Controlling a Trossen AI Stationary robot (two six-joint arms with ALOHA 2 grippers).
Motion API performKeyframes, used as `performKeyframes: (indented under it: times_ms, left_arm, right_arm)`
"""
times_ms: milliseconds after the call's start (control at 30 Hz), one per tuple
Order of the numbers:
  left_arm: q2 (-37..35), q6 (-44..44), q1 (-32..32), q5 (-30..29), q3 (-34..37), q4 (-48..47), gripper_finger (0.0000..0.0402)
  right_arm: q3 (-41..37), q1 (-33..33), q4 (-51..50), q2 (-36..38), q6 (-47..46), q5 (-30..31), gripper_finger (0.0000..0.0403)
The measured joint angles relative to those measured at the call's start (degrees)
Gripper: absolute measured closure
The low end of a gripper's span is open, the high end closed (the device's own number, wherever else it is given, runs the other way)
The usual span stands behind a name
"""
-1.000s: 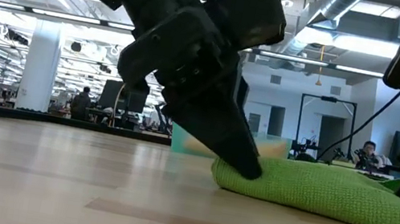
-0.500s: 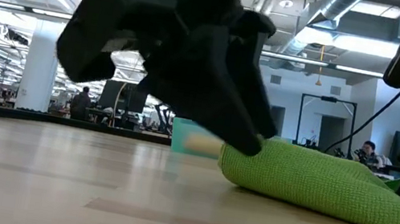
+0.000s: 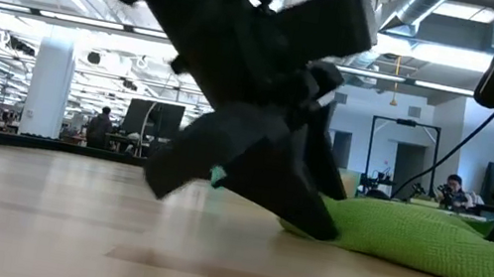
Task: Roll microfiber towels into tight, uniform cylinder then place into a basket
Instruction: Roll the green microfiber towel
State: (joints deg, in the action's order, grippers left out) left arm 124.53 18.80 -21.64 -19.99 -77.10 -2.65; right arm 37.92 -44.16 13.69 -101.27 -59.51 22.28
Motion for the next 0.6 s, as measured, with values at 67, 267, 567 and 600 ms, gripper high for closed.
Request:
performKeyframes:
  times_ms: [67, 267, 567, 600]
  left_arm:
    - [0.88, -1.72, 0.61, 3.51, 0.00, -0.18, 0.0235]
    - [1.50, -14.45, 1.66, 8.09, -0.12, -1.57, 0.0236]
    - [1.09, -27.15, 1.26, 13.62, -0.07, -2.13, 0.0339]
    - [1.07, -28.66, 1.24, 14.27, -0.06, -2.13, 0.0353]
  right_arm:
    - [0.01, -0.09, 0.14, 0.00, 0.02, -0.02, 0.0205]
    - [0.01, 0.40, 0.20, 0.02, 3.30, -1.05, 0.0202]
    - [0.01, 1.51, 1.03, 0.02, 8.64, -2.09, 0.0219]
    - [0.01, 1.51, 0.99, 0.02, 9.00, -2.01, 0.0222]
